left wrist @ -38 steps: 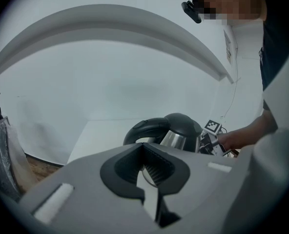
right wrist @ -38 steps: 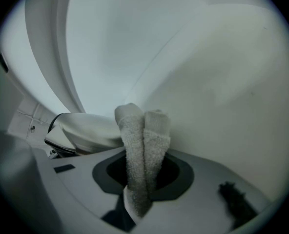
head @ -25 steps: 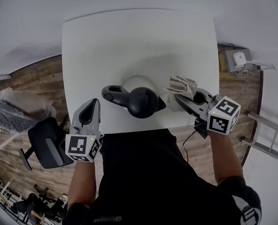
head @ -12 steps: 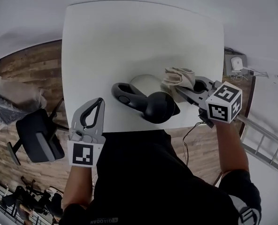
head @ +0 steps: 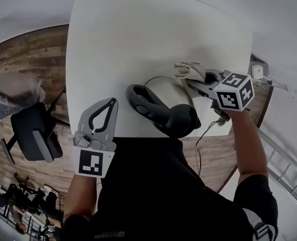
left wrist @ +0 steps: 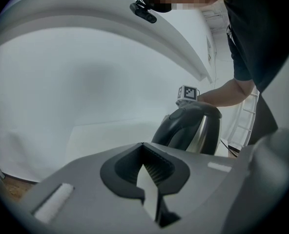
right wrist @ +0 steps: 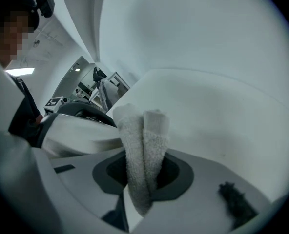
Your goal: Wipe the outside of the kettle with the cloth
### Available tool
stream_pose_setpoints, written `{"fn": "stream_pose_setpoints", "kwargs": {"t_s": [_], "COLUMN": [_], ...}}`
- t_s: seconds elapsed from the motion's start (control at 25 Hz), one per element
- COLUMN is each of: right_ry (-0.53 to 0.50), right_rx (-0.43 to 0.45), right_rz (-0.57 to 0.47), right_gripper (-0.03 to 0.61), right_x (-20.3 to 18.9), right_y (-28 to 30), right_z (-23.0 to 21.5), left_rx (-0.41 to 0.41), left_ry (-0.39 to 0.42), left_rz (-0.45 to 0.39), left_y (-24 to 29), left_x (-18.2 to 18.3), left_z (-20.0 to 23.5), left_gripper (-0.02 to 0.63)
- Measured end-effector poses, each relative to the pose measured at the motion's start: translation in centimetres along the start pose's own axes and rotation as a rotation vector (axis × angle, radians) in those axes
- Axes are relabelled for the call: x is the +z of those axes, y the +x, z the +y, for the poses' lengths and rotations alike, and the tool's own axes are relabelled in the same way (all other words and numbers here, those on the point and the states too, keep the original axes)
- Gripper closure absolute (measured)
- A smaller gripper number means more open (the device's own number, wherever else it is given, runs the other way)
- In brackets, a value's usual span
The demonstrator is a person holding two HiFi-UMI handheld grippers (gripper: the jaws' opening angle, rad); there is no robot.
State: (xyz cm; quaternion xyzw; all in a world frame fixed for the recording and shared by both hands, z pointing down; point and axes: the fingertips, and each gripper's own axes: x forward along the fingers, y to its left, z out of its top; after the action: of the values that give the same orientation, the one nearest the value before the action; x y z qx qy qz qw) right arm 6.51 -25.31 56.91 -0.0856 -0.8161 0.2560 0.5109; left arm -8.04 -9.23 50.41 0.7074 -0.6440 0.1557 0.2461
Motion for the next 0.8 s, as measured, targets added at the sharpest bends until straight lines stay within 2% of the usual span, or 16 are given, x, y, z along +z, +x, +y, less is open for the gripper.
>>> {"fn": "stream_pose_setpoints", "kwargs": {"t_s": [0.16, 0.28, 0.56, 0.68, 0.8], "right_ry": [-0.033, -0.051, -0.035, -0.001, 0.015], "right_rx": [0.014, 0.007, -0.029, -0.03, -0.037], "right_rz": [0.078, 0.125, 0.181, 0.118, -0.049], "right_gripper": [0.486, 0.486, 0.486, 0.486, 0.486], "right_x": [-0.5, -0.9, -1.2, -1.0, 0.5], "right_y": [2.7, 4.3, 5.9, 4.8, 1.5], "right_z": [-0.9, -1.5, -2.8, -2.5, -1.2], "left_rx": [-0.003, 0.0, 0.003, 0.005, 0.008], "left_ry": [0.017, 0.001, -0.005, -0.018, -0.003], "left_rz": [0.003, 0.015, 0.002, 0.018, 0.024], "left_y": [0.4, 0.5, 0.5, 0.3, 0.3], "left_x": [0.0, -0.5, -0.6, -1.1, -1.6], "left_z": [0.1, 0.3, 0.9, 1.3, 2.3], "left_gripper": [0.607, 0.607, 0.607, 0.607, 0.607]}}
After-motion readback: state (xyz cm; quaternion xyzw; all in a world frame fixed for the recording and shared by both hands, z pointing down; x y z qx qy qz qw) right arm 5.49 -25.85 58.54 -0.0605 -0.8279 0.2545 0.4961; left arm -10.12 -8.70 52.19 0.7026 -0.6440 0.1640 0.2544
